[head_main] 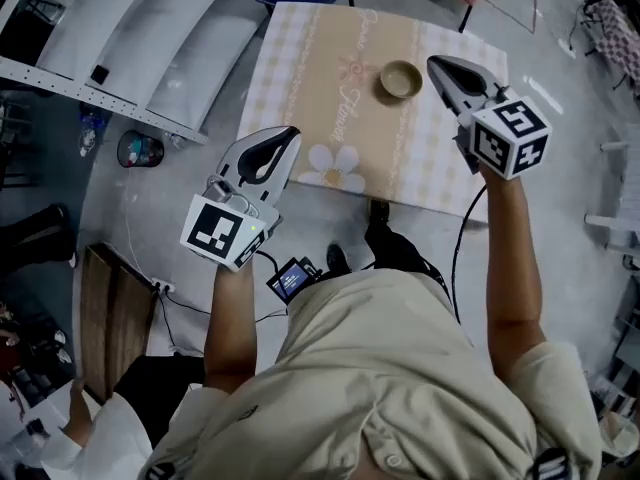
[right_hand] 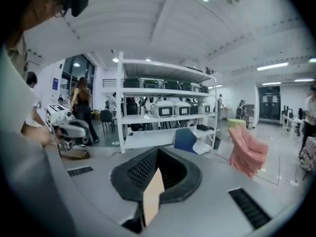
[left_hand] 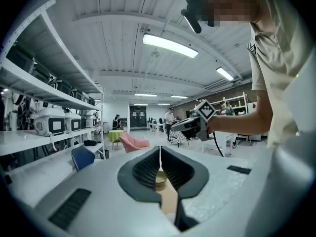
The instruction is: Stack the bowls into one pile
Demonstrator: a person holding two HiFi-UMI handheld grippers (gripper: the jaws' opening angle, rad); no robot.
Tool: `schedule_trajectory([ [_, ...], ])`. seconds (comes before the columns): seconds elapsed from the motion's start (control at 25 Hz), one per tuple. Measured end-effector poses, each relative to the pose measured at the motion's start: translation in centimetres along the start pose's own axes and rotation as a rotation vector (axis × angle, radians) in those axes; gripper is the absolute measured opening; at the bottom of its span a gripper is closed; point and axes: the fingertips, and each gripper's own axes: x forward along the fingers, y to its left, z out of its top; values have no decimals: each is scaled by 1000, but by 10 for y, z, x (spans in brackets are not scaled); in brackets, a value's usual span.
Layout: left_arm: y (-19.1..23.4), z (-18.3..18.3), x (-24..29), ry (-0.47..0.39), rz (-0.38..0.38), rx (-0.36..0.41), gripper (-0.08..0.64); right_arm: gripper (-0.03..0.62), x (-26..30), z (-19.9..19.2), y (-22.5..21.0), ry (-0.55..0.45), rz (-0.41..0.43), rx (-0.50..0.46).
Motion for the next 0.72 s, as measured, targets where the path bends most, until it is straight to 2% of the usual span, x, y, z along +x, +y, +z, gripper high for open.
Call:
schedule_trajectory([
  [0.12, -13, 13, -15, -16, -25, 29, 15, 5, -45, 39, 51, -92, 75, -28],
  [0.24, -27, 24, -30, -36, -52, 57, 15, 3, -85, 59, 94, -143, 107, -45],
  [0.48, -57, 38, -59, -61, -95, 80, 15, 3, -140, 58, 160, -132, 80, -105],
  [0.72, -81, 48, -72, -86, -140, 101, 15, 3, -175, 54, 187, -132, 38, -114],
])
